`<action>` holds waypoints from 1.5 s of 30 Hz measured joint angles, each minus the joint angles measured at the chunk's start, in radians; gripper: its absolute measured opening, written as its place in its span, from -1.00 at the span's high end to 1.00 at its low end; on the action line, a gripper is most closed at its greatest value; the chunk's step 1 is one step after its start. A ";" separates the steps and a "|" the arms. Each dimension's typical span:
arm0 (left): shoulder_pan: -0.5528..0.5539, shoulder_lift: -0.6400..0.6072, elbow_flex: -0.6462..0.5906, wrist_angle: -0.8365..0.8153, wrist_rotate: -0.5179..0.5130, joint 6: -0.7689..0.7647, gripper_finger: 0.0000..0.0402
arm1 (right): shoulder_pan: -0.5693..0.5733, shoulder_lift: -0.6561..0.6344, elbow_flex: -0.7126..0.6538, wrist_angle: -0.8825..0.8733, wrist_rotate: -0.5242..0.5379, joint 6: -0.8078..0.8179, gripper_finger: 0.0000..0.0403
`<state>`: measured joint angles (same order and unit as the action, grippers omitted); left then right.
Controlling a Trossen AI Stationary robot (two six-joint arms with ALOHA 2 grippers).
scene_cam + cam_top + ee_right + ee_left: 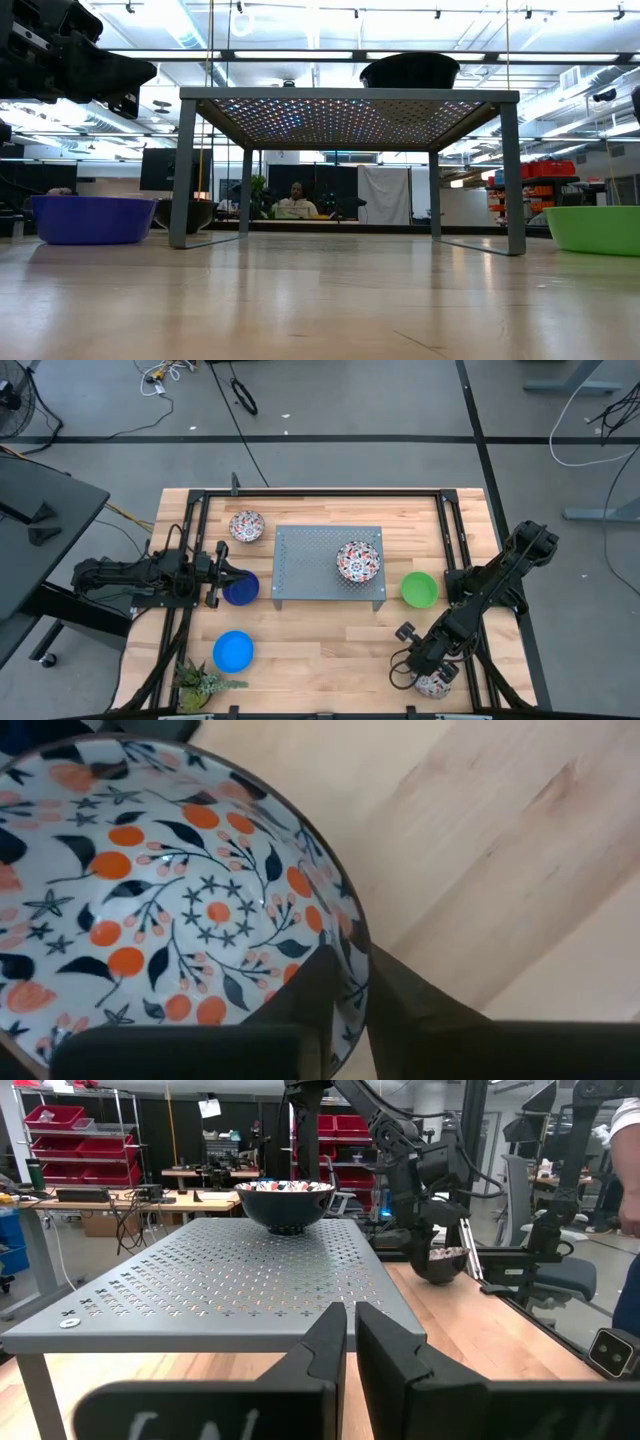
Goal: Pick & Place Mini bowls
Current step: Stack the bottom white patterned bowl on top of the white patterned bowl on the shelf
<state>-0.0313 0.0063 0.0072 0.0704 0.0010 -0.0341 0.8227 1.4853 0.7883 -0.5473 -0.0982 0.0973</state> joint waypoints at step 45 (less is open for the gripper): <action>0.000 0.000 0.000 0.000 0.000 0.000 0.84 | -0.186 -0.050 0.531 -0.159 -0.024 0.022 0.99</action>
<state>-0.0313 0.0059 0.0073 0.0706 0.0010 -0.0341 0.6363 1.4349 1.3189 -0.7063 -0.1226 0.1192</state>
